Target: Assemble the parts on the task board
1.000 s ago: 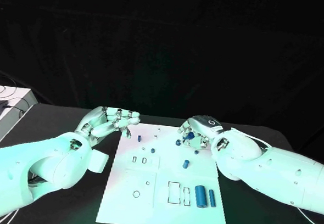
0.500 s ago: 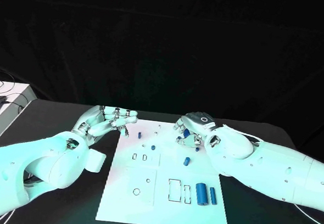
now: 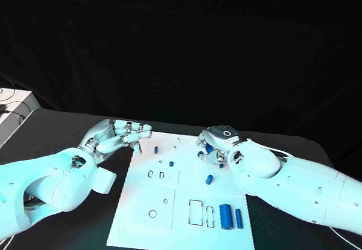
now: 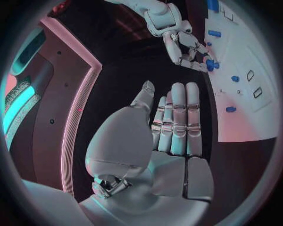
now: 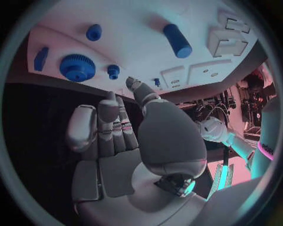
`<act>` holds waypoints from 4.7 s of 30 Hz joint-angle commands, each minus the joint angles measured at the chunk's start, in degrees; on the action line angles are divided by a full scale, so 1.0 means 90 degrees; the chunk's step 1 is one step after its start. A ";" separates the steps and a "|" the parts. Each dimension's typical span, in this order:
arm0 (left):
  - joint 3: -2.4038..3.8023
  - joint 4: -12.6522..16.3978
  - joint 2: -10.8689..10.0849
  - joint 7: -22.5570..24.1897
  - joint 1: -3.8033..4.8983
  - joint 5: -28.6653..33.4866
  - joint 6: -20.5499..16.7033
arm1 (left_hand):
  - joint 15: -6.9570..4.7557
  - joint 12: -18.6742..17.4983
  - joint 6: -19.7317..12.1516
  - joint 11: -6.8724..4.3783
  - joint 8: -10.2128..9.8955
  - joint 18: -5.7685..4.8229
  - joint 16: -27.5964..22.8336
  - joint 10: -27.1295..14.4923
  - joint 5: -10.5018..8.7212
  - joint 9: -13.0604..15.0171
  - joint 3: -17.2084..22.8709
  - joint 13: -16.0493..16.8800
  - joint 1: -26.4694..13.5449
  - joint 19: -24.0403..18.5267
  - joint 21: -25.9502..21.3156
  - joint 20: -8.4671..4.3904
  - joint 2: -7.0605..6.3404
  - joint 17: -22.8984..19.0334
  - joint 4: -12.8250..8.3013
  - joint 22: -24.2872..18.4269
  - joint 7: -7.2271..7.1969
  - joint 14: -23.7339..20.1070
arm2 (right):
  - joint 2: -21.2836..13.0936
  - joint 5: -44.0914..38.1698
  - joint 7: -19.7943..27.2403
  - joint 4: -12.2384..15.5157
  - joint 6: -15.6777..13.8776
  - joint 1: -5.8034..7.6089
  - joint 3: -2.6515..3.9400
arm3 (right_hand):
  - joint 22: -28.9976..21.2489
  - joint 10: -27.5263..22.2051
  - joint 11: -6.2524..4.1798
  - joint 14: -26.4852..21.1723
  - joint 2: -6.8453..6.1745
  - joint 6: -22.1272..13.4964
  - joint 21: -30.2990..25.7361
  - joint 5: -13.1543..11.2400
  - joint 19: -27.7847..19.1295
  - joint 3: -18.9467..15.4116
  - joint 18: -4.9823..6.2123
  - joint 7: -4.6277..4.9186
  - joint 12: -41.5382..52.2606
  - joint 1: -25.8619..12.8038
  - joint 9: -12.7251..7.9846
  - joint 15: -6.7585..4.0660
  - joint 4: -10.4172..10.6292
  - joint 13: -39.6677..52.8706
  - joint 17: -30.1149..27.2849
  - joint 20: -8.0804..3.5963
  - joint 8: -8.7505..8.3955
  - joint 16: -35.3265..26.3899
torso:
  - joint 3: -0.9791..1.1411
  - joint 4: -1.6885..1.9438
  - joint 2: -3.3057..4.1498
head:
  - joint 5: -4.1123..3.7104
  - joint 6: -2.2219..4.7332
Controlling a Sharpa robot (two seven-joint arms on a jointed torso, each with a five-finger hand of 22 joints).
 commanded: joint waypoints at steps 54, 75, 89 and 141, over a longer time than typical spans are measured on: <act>0.0004 -0.0156 0.0061 -0.0182 -0.0083 0.0019 0.0202 | 0.0062 -0.0002 -0.0109 0.0047 -0.0006 0.0153 -0.0276 -0.0179 -0.0009 0.0002 -0.0040 -0.0011 -0.0074 -0.0015 0.0034 0.0079 0.0008 -0.0132 0.0057 -0.0076 0.0061 0.0048 | 0.0200 -0.0083 0.0186 -0.0332 0.0341 -0.0024 0.0005 | 0.0945 0.0761 -0.0247 -0.0006 0.0526 0.0698 -0.0728 -0.0190 0.0314 0.0878 0.0019 -0.0119 -0.0067 0.0204 0.0158 -0.0118 -0.0207 -0.0006 -0.0240 -0.0073 0.0038 0.0139 | -0.0011 0.0069 0.0277 | -0.0068 0.0089; 0.0004 -0.0194 0.0049 -0.0176 -0.0087 0.0020 0.0188 | 0.0066 -0.0004 -0.0124 0.0055 -0.0006 0.0156 -0.0297 -0.0201 -0.0009 0.0002 -0.0039 -0.0012 -0.0050 -0.0013 0.0039 0.0080 0.0005 -0.0136 0.0037 -0.0089 0.0066 0.0046 | 0.0122 -0.0093 -0.0069 -0.0046 -0.0389 -0.0022 0.0130 | 0.1527 0.0930 -0.0314 0.0028 0.0765 0.0830 -0.0764 -0.0258 0.0412 0.0721 -0.0091 -0.0177 -0.0072 0.0252 0.0531 -0.0172 -0.0443 -0.0012 0.0094 -0.0164 0.0013 0.0157 | -0.0027 0.0073 0.0310 | -0.0037 0.0126; 0.0005 -0.0167 0.0032 -0.0170 -0.0088 0.0020 0.0181 | 0.0067 -0.0001 -0.0132 0.0056 -0.0005 0.0157 -0.0306 -0.0210 -0.0009 0.0002 -0.0037 -0.0011 -0.0042 -0.0015 0.0042 0.0082 0.0005 -0.0138 0.0026 -0.0096 0.0066 0.0044 | 0.0377 -0.0227 -0.0273 -0.0206 -0.0524 -0.0006 0.0206 | 0.1919 0.0925 -0.0314 0.0044 0.0765 0.0825 -0.1110 -0.0278 0.0537 0.0724 -0.0096 -0.0177 -0.0071 0.0261 0.0549 -0.0171 -0.0444 -0.0013 0.0167 -0.0164 0.0012 0.0100 | -0.0041 0.0074 0.0332 | 0.0005 0.0131; 0.0007 -0.0097 0.0023 -0.0179 -0.0086 0.0018 0.0200 | 0.0071 -0.0002 -0.0144 0.0061 -0.0005 0.0161 -0.0329 -0.0231 -0.0010 0.0002 -0.0046 -0.0011 -0.0051 -0.0021 0.0064 0.0087 0.0003 -0.0135 0.0011 -0.0130 0.0067 0.0045 | 0.1160 -0.0731 -0.0559 -0.1002 -0.0746 0.0012 0.0297 | 0.2212 0.0906 -0.0306 0.0048 0.0758 0.0820 -0.1387 -0.0319 0.0669 0.0707 -0.0112 -0.0172 -0.0073 0.0272 0.0534 -0.0166 -0.0406 -0.0014 0.0209 -0.0159 0.0012 0.0094 | -0.0133 0.0218 0.0481 | -0.0062 0.0174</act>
